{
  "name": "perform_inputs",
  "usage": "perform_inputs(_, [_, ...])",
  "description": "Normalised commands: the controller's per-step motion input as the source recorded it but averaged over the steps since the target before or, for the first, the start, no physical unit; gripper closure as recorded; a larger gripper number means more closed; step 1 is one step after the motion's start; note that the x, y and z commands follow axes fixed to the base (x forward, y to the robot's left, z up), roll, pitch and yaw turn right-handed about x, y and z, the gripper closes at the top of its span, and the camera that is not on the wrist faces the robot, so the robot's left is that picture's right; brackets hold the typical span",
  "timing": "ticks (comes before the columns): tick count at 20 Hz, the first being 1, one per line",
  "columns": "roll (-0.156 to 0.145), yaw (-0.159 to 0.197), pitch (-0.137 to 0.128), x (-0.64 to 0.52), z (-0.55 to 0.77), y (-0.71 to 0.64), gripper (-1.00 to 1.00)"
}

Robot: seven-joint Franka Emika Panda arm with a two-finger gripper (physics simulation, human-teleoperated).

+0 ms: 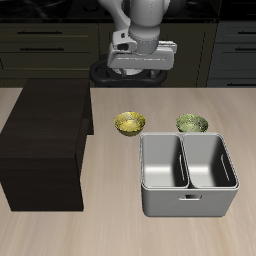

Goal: Place the yellow bowl on top of the shelf

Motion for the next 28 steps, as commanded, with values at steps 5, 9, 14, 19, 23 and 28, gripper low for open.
perform_inputs(5, [0.009,0.007,0.047,0.09,-0.33,0.04,-1.0])
perform_inputs(9, [-0.002,0.028,0.061,0.09,-0.53,0.05,-1.0])
perform_inputs(14, [0.012,-0.012,0.044,0.02,-0.43,0.04,-1.0])
perform_inputs(19, [-0.001,0.009,0.02,0.0,-0.33,0.03,-1.0])
perform_inputs(23, [0.001,0.002,-0.002,-0.01,-0.33,0.02,-1.0])
perform_inputs(28, [0.001,-0.002,0.044,0.01,-0.37,0.04,-1.0])
